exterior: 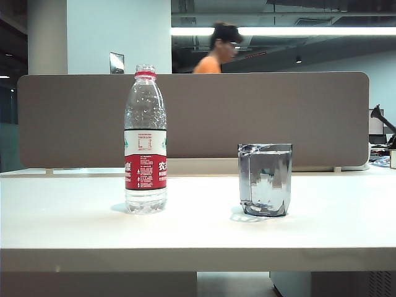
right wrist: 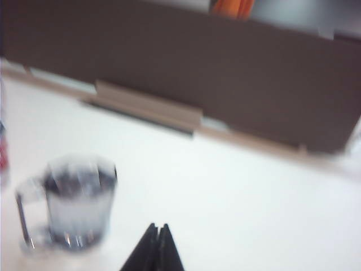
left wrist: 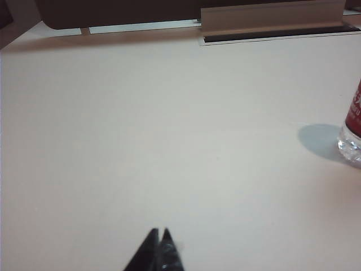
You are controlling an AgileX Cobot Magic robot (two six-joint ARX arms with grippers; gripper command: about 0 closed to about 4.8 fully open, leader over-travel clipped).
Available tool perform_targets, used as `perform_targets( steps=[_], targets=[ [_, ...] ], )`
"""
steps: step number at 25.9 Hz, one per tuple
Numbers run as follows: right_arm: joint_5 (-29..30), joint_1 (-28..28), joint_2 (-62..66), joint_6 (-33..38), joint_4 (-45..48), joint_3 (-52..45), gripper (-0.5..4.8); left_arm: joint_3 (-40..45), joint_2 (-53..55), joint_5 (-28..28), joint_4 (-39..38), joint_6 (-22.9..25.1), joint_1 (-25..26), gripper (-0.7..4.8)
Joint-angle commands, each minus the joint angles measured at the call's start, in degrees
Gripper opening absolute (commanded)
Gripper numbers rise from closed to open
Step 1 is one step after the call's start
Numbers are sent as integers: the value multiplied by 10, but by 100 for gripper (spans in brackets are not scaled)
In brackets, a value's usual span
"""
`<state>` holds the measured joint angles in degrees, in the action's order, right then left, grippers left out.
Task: Pick up the mineral water bottle on the table and pour water into the mug until it's full.
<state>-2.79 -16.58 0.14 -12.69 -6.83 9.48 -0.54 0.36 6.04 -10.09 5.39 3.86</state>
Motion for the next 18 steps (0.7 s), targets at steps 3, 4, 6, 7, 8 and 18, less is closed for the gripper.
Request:
perform_targets(
  steps=[3,4,6,7,8,18],
  targets=[
    [1,53,-1,7,7,-23,-5,-1,1,2,-1,2,0,-5],
    [1,67,-1,9,4,-27,-5,-1,1,2,-1,2,0,-5],
    [1,89,-1,26,5,-38,-5,-1,0,2,-1,2,0,-5],
    [1,101,-1,40,5,-46,-5,-1,1,2,-1,2,0,-5],
    [1,110,-1,54,5,-54,-5,-1,0,2,-1,2,0,-5],
    [-1,142,-1,131,-36,-94,-5,-1,0,2,-1,2,0,-5]
  ],
)
